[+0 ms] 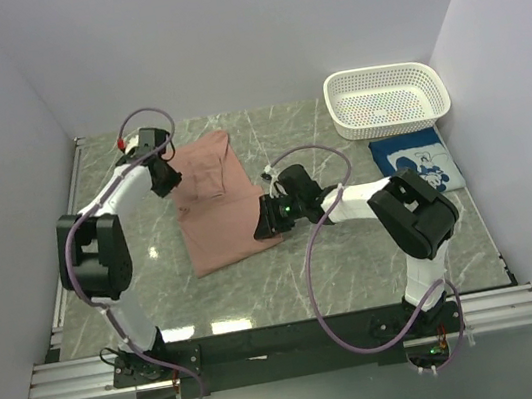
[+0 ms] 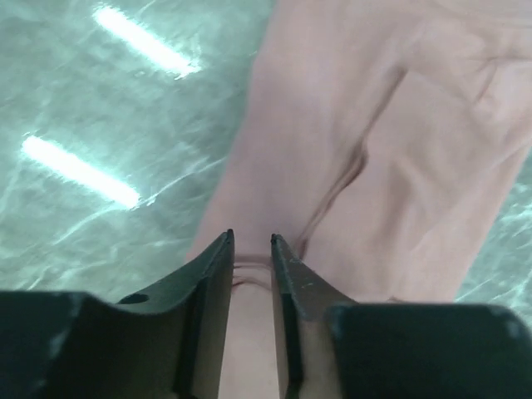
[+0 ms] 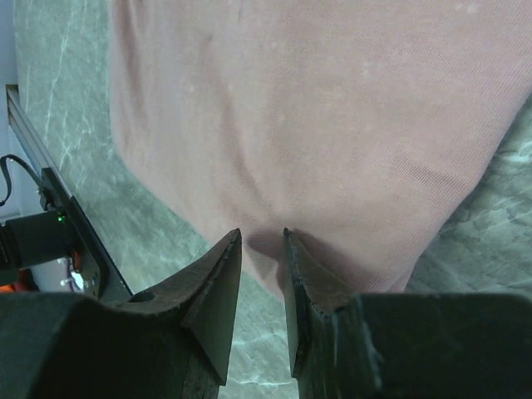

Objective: Fold and stack the t-shirts
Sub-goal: Fold the tshirt

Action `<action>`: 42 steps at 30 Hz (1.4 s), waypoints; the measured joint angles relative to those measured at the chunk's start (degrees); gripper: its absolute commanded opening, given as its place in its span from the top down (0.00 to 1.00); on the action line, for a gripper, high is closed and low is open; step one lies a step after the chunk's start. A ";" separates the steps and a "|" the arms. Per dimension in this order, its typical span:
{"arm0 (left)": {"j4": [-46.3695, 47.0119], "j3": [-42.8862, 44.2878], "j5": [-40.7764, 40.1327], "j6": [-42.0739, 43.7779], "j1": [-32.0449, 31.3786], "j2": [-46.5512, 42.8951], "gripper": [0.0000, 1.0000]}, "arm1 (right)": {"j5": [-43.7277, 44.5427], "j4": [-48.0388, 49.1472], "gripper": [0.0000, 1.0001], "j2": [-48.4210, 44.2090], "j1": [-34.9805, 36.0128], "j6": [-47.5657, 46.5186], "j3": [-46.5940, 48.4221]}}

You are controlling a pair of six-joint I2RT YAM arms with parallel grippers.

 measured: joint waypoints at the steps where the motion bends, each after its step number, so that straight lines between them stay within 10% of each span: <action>1: 0.26 -1.40 0.11 0.11 0.39 -1.18 0.67 | -0.09 0.00 0.66 -0.09 0.00 0.02 -0.04; 17: 9.46 -43.47 14.82 -7.28 -9.42 -26.38 0.84 | -9.03 12.31 0.66 1.01 -1.62 7.58 -4.70; 32: 16.57 -47.56 18.32 -13.20 -8.92 -27.61 0.94 | -20.85 35.19 0.66 9.66 -11.87 18.53 -14.34; 42: 11.26 -49.42 16.83 -13.92 -9.22 -32.85 0.85 | -17.77 24.70 0.65 1.07 -13.27 15.96 -18.86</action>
